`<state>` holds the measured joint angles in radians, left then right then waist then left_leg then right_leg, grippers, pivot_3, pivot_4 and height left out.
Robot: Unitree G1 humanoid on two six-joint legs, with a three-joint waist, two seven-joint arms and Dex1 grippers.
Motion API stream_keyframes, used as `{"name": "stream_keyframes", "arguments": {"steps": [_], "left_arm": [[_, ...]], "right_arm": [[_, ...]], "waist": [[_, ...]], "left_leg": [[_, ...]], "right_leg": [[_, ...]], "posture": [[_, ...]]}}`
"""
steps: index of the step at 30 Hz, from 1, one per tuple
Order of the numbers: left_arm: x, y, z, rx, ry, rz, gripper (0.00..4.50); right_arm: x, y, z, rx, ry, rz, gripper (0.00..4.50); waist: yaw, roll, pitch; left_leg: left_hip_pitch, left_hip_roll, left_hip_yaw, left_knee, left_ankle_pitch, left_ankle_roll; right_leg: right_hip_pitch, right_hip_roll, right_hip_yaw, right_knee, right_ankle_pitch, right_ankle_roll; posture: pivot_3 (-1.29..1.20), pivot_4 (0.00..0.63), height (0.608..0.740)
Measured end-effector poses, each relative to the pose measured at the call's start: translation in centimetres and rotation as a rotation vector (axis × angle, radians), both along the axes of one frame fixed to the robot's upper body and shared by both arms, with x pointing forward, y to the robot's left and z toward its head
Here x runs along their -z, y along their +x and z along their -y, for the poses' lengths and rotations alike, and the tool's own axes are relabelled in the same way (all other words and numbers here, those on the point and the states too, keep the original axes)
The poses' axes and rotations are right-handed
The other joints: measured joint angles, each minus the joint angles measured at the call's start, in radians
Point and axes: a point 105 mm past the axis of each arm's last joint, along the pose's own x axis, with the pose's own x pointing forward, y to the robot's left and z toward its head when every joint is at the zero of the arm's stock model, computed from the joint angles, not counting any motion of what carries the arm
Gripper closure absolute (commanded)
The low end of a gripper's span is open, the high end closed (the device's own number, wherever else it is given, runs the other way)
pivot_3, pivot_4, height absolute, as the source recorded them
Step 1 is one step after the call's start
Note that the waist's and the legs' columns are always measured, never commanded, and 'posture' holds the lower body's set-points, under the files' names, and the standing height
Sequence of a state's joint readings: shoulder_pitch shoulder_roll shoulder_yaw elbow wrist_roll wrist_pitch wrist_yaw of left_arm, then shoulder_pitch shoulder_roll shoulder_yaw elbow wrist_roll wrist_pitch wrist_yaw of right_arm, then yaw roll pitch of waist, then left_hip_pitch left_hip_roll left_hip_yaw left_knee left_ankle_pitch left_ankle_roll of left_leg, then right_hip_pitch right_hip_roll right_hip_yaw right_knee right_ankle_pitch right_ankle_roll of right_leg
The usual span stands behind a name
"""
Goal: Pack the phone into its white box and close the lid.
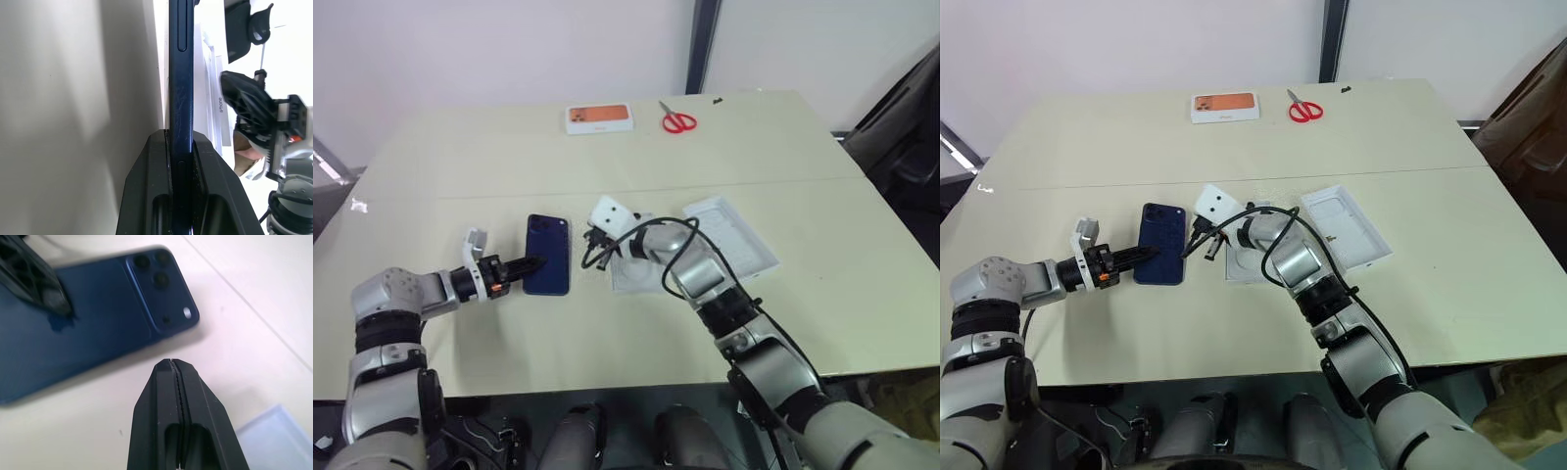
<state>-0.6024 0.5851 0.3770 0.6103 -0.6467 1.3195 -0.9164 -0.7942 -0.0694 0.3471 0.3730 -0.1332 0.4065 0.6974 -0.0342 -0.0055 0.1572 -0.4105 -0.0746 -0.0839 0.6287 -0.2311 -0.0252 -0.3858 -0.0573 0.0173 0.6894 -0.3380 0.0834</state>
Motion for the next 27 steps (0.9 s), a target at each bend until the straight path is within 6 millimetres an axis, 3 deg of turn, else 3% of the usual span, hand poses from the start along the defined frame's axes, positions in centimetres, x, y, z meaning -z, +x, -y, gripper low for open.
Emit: {"name": "stream_keyframes", "arguments": {"steps": [5, 8, 11, 14, 17, 21, 27], "left_arm": [[-0.3, 0.4, 0.1, -0.036, -0.037, 0.034, 4.45], [-0.6, 0.5, 0.2, -0.071, -0.103, 0.048, 4.45], [-1.1, 0.3, 0.4, -0.08, -0.19, 0.043, 4.5], [-1.6, 0.3, 1.0, -0.079, -0.241, 0.057, 4.5], [-2.1, 0.5, 0.7, -0.098, -0.204, 0.116, 4.5], [-3.2, 0.5, 1.0, -0.083, -0.189, 0.176, 4.5], [-3.0, 0.4, 1.9, -0.055, -0.185, 0.177, 4.5]], "right_arm": [[-1.4, -1.0, 0.5, -0.031, 0.11, -0.004, 4.5], [-2.0, -1.8, 2.1, -0.045, 0.204, -0.065, 4.5], [-2.4, -2.9, 3.4, -0.092, 0.218, -0.091, 3.67], [-2.0, -5.2, 4.9, -0.201, 0.141, -0.108, 2.24], [-0.3, -6.8, 6.5, -0.269, 0.026, -0.142, 0.81], [0.8, -7.6, 8.0, -0.322, -0.104, -0.141, 0.81], [1.7, -7.5, 8.0, -0.341, -0.177, -0.08, 0.81]], "waist": [[0.004, 0.0, 0.0], [0.013, 0.0, 0.0], [0.015, -0.003, 0.002], [0.017, -0.005, 0.003], [0.013, -0.006, 0.004], [0.015, -0.006, 0.004], [0.017, -0.008, 0.005]], "left_leg": [[0.0, 0.0, 0.0, 0.0, -0.001, 0.001], [0.0, 0.0, 0.0, 0.001, -0.002, 0.003], [-0.002, 0.0, 0.0, 0.001, -0.002, 0.004], [-0.003, 0.0, 0.0, 0.001, -0.002, 0.004], [-0.004, 0.001, 0.001, 0.001, -0.002, 0.004], [-0.007, 0.001, 0.001, 0.001, -0.002, 0.003], [-0.008, 0.001, 0.001, 0.002, 0.0, 0.001]], "right_leg": [[0.0, 0.0, 0.0, 0.0, 0.0, 0.0], [0.0, 0.0, 0.0, -0.001, 0.0, 0.0], [-0.001, 0.0, 0.0, -0.001, 0.0, 0.0], [-0.002, 0.0, 0.0, -0.002, 0.0, 0.0], [-0.001, 0.0, 0.0, -0.002, 0.0, 0.0], [-0.001, 0.0, 0.0, -0.001, 0.0, 0.0], [-0.002, 0.0, 0.0, -0.002, 0.0, 0.0]], "posture": [[0.0, 0.15, 0.74], [0.0, 0.15, 0.74], [0.0, 0.15, 0.74], [0.0, 0.15, 0.74], [0.0, 0.15, 0.74], [0.0, 0.15, 0.74], [0.0, 0.15, 0.74]]}}
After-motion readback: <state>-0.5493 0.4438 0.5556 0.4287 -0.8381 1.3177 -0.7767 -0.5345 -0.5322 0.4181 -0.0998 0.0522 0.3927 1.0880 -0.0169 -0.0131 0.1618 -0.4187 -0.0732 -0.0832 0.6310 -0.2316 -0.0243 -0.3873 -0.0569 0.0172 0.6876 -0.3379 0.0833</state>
